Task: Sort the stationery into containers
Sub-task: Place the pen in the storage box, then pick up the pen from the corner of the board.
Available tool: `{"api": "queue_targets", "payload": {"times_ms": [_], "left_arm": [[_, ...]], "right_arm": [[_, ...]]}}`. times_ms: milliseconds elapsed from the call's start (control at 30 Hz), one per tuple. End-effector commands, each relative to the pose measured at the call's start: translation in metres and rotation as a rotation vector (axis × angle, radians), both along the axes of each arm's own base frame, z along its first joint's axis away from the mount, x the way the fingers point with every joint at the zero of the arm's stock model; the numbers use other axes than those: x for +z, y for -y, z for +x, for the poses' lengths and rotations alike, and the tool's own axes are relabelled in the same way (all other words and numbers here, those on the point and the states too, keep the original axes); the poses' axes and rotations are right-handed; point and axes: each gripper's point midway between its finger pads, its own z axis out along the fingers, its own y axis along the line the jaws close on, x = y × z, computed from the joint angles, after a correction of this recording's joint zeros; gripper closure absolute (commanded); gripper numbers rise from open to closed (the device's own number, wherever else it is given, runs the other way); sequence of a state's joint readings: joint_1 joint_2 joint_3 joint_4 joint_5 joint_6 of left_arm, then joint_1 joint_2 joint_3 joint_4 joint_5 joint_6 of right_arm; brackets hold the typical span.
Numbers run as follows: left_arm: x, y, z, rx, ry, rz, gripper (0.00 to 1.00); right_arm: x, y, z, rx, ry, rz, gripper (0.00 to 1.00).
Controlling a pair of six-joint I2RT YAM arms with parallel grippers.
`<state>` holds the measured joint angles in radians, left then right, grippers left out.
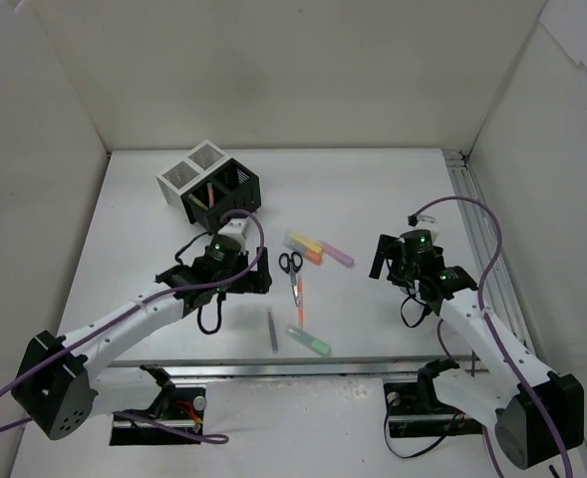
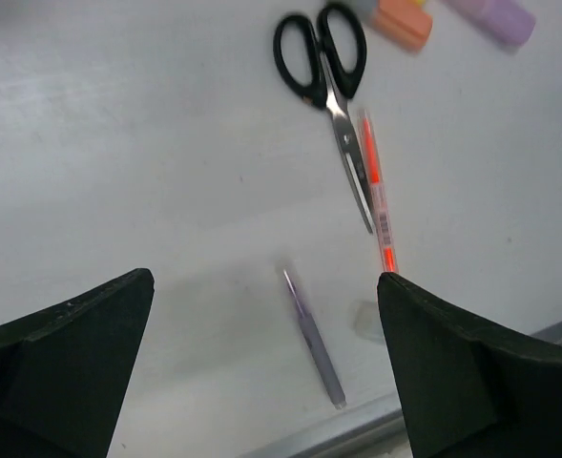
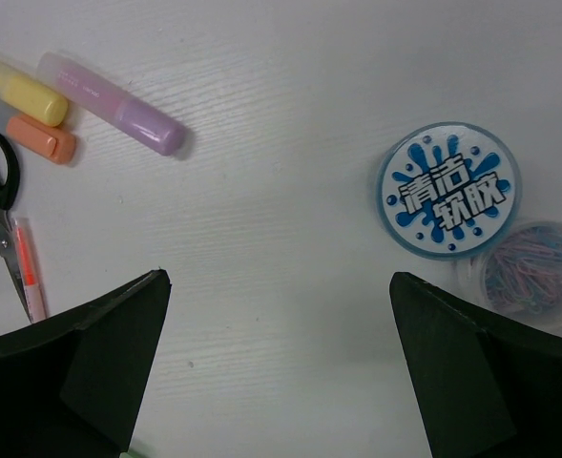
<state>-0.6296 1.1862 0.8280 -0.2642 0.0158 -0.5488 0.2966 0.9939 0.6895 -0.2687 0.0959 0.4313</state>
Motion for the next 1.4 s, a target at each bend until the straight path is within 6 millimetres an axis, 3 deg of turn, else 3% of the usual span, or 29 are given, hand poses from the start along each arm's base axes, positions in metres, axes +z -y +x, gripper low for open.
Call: {"api": "queue_targets", "payload": {"times_ms": [0,133,333,567,767,867,900,1133,1267,1367], "left_arm": [[-0.001,0.016,-0.02,0.084,-0.068,-0.067,0.01],[-0.029,0.026,-0.032,0.144,-0.136,0.001,0.01],[-0.052,0.035,-0.033,0.212,-0.187,0.048,0.05],[-0.077,0.045,-0.04,0.209,-0.265,0.072,0.24],[-0.102,0.054,-0.058,0.183,-0.348,0.097,0.43],[-0.109,0.053,-0.062,0.192,-0.379,0.111,0.59],[-0.112,0.053,-0.062,0.196,-0.382,0.115,0.69],[-0.105,0.043,-0.056,0.262,-0.332,0.167,0.98],[-0.089,0.031,-0.044,0.317,-0.258,0.2,1.0],[-0.064,0.021,-0.025,0.357,-0.154,0.212,1.0]], "right_arm": [[0.005,-0.007,0.012,-0.046,0.041,-0.008,0.02],[-0.001,-0.015,0.012,-0.026,0.018,-0.026,0.02],[-0.004,-0.011,0.008,-0.036,0.026,-0.056,0.02],[-0.004,-0.002,0.006,-0.064,0.041,-0.091,0.02],[-0.01,0.001,0.006,-0.07,0.025,-0.109,0.02],[-0.013,0.0,0.005,-0.068,0.014,-0.117,0.02],[-0.014,0.0,0.006,-0.068,0.01,-0.116,0.02],[-0.016,-0.001,0.005,-0.063,0.002,-0.112,0.02],[-0.014,-0.003,0.005,-0.054,0.006,-0.102,0.02],[-0.011,-0.003,0.005,-0.056,0.016,-0.095,0.02]]}}
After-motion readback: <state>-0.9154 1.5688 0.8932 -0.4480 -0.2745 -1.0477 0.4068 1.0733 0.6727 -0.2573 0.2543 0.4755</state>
